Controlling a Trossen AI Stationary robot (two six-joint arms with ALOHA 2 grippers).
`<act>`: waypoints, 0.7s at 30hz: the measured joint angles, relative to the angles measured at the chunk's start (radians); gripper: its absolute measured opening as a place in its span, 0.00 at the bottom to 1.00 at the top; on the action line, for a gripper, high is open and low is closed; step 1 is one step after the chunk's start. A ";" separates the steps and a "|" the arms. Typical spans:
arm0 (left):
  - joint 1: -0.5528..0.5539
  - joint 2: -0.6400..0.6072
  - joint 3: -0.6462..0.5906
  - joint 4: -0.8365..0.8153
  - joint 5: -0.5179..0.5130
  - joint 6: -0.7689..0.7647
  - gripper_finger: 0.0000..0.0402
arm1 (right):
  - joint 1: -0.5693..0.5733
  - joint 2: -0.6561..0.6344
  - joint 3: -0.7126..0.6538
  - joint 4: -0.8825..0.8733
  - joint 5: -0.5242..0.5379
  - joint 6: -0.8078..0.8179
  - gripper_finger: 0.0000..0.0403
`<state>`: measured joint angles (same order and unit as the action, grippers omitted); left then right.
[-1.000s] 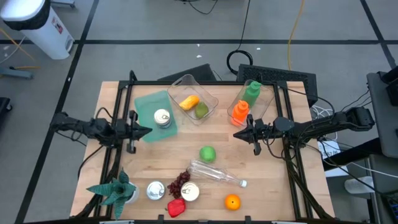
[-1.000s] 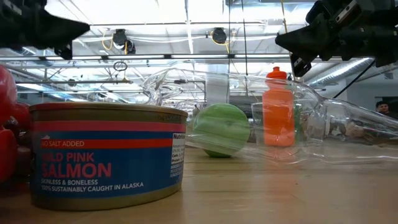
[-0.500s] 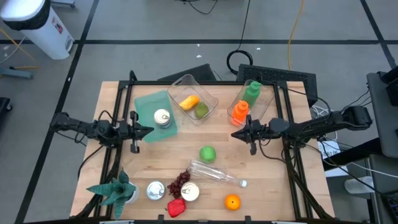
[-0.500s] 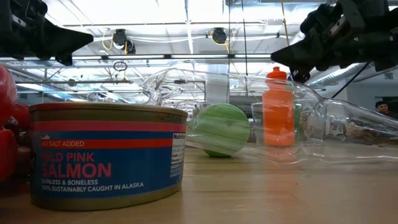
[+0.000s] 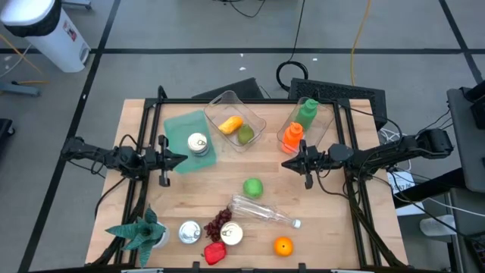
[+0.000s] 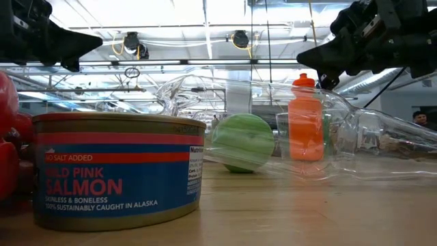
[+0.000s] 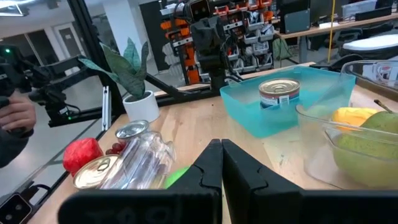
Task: Pick & Place Food Item
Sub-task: Put the transparent bottle into the right transparent bin
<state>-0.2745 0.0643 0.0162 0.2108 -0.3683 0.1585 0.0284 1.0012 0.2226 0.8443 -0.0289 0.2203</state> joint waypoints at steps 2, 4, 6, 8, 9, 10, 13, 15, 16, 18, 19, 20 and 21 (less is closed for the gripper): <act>0.000 0.000 0.000 0.001 -0.009 0.000 0.03 | 0.000 0.000 0.000 0.000 0.000 0.001 0.00; 0.000 0.000 0.000 0.001 -0.029 -0.004 0.04 | 0.000 0.000 0.000 0.000 -0.001 0.001 0.00; 0.000 0.000 0.000 0.001 -0.050 -0.008 0.04 | 0.000 0.000 0.000 0.000 -0.001 0.001 0.00; 0.000 0.000 0.000 0.001 -0.055 -0.015 0.05 | 0.000 0.000 0.000 0.000 -0.002 0.002 0.00; 0.000 0.000 0.000 0.000 -0.055 -0.019 0.05 | 0.000 0.000 0.000 0.000 -0.002 0.003 0.00; 0.000 0.000 0.000 0.000 -0.056 -0.025 0.05 | 0.000 0.000 0.000 0.002 -0.005 0.003 0.00; 0.000 0.000 0.000 0.000 -0.056 -0.041 0.05 | 0.000 0.000 0.000 0.006 -0.028 0.003 0.00; 0.000 0.000 0.000 -0.001 -0.056 -0.047 0.05 | 0.000 0.000 0.000 0.007 -0.029 0.003 0.00; 0.000 0.000 0.000 -0.001 -0.058 -0.047 0.05 | 0.000 0.000 0.000 0.008 -0.028 0.003 0.00; 0.000 0.000 0.000 -0.001 -0.068 -0.047 0.05 | 0.000 0.000 0.000 0.012 -0.028 0.003 0.00; 0.000 0.000 0.000 -0.001 -0.077 -0.048 0.05 | 0.000 0.000 0.000 0.012 -0.028 0.003 0.00; 0.000 0.000 0.000 -0.001 -0.088 -0.049 0.05 | 0.000 0.000 0.000 0.012 -0.028 0.003 0.00; 0.000 0.000 0.000 -0.002 -0.101 -0.053 0.05 | 0.000 0.000 0.000 0.012 -0.028 0.003 0.00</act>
<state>-0.2745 0.0643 0.0162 0.2092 -0.4694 0.1053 0.0284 1.0012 0.2226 0.8566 -0.0570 0.2230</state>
